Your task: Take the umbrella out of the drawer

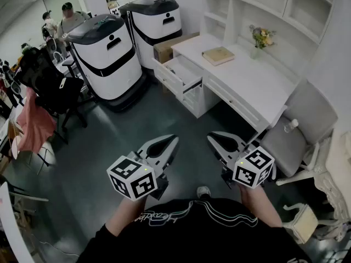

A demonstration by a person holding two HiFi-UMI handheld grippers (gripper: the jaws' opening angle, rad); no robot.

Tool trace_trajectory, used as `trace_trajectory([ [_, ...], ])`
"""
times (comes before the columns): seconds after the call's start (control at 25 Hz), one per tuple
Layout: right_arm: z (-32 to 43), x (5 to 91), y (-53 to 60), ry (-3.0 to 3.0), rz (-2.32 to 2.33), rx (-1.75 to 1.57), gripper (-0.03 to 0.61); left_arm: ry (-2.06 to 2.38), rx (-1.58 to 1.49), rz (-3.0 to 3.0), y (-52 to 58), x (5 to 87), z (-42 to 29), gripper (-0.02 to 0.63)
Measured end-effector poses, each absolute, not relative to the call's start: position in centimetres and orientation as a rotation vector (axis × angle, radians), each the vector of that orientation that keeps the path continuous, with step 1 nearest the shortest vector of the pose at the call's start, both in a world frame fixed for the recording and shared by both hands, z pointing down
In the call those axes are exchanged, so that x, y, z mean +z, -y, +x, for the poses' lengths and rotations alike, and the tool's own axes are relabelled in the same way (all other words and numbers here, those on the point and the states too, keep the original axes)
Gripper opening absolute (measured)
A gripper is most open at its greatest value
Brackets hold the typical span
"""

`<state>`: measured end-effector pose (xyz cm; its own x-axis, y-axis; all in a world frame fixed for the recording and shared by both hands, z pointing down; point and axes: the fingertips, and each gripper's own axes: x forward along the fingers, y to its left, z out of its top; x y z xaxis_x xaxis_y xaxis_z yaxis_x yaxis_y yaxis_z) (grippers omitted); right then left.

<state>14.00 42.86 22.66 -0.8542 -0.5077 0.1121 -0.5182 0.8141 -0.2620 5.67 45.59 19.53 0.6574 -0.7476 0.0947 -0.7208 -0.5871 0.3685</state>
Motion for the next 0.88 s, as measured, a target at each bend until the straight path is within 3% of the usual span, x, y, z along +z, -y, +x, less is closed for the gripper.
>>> trace_trajectory([
  [0.88,8.2,27.4,-42.8,2.902,0.813,0.583,0.054,1.138,-0.096,2.448,-44.2,23.5,-0.4,0.02],
])
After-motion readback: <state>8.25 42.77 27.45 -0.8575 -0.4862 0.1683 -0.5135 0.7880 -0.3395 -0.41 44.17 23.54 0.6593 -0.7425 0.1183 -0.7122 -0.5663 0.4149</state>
